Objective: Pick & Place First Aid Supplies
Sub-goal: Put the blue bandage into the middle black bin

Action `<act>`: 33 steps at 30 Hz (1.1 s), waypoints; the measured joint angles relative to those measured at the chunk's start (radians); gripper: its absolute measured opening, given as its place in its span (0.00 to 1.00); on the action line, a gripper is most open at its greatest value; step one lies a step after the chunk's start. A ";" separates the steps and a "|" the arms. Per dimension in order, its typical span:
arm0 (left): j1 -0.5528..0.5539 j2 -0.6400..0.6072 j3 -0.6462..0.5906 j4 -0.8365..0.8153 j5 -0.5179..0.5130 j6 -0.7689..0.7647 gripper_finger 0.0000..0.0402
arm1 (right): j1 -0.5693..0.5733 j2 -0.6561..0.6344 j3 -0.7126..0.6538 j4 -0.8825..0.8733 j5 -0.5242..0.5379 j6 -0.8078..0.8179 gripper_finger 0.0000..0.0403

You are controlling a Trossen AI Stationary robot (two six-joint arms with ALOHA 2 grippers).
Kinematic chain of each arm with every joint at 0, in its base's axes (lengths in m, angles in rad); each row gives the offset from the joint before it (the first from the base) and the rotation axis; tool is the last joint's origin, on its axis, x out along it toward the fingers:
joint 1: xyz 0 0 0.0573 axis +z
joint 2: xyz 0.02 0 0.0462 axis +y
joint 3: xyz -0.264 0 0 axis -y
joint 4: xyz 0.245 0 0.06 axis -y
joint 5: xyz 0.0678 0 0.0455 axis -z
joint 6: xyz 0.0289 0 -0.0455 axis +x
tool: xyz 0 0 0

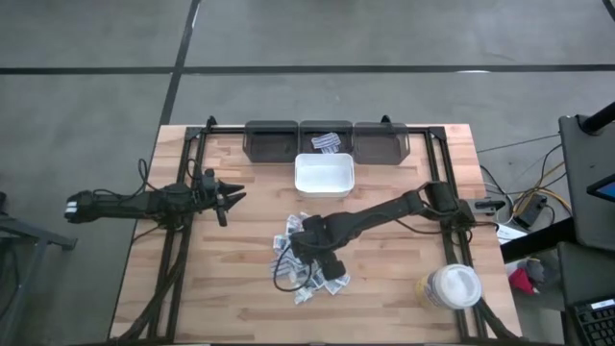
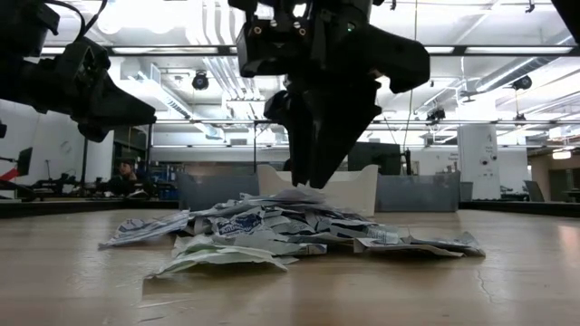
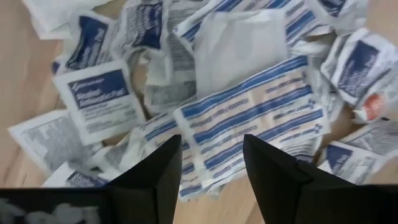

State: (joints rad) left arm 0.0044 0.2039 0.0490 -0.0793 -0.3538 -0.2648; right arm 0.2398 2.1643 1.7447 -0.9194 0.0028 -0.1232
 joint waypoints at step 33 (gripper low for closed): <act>0.000 0.000 -0.002 0.008 0.001 -0.005 0.31 | 0.031 0.000 -0.044 0.044 0.053 0.072 0.42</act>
State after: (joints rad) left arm 0.0040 0.2039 0.0469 -0.0711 -0.3531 -0.2699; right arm 0.2707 2.1643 1.7004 -0.8753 0.0558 -0.0517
